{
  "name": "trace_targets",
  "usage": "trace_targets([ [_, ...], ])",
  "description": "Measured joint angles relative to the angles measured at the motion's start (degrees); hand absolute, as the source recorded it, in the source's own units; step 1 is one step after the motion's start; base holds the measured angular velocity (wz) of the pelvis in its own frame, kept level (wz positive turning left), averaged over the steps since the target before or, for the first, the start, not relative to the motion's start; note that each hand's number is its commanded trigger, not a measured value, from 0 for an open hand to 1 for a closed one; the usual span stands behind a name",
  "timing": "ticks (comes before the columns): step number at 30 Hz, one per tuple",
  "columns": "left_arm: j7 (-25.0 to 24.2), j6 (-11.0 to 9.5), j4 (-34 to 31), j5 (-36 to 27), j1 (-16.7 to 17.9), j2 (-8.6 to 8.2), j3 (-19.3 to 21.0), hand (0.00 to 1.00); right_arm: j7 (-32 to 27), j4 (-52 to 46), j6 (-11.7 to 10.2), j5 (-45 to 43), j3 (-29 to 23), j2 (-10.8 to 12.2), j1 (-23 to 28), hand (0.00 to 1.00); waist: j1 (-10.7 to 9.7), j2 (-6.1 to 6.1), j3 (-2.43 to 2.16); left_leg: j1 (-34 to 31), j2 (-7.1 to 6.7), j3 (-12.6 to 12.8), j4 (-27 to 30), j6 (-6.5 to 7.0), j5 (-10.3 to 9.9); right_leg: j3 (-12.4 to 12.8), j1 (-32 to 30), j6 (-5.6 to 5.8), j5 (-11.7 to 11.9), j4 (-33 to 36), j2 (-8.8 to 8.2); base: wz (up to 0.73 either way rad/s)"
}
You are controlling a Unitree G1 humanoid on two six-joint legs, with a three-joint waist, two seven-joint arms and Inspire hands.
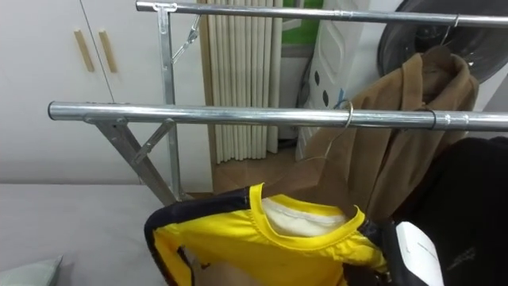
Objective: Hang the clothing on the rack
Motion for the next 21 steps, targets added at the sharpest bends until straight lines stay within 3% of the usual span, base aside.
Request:
trace_targets([
  [11, 0.0, 0.4, -0.09, 0.11, 0.14, 0.03, -0.16, 0.0, -0.37, 2.02, -0.47, 1.77, 1.01, 1.43, -0.05, 1.0, 0.13, -0.27, -0.21, 0.04, -0.01, -0.21, -0.02, -0.02, 0.02, -0.29, 0.09, 0.0, 0.0, -0.04, -0.03, 0.01],
  [20, 0.42, 2.12, -1.79, 0.13, 0.28, 0.03, -0.15, 0.0, -0.66, 3.44, -0.52, 2.17, 1.51, 3.03, -0.35, 1.0, 0.21, -0.74, -0.46, 0.06, 0.01, -0.21, 0.0, -0.05, 0.03, -0.24, 0.09, 0.0, 0.0, -0.04, 0.0, 0.0],
  [21, 0.42, 2.39, -2.17, 0.13, 0.28, 0.03, -0.14, 0.0, -1.01, 3.59, -0.52, 2.1, 1.55, 3.04, -0.37, 0.95, 0.22, -0.74, -0.46, 0.06, 0.01, -0.21, 0.0, -0.04, 0.03, -0.26, 0.09, 0.0, 0.0, -0.04, -0.01, 0.0],
])
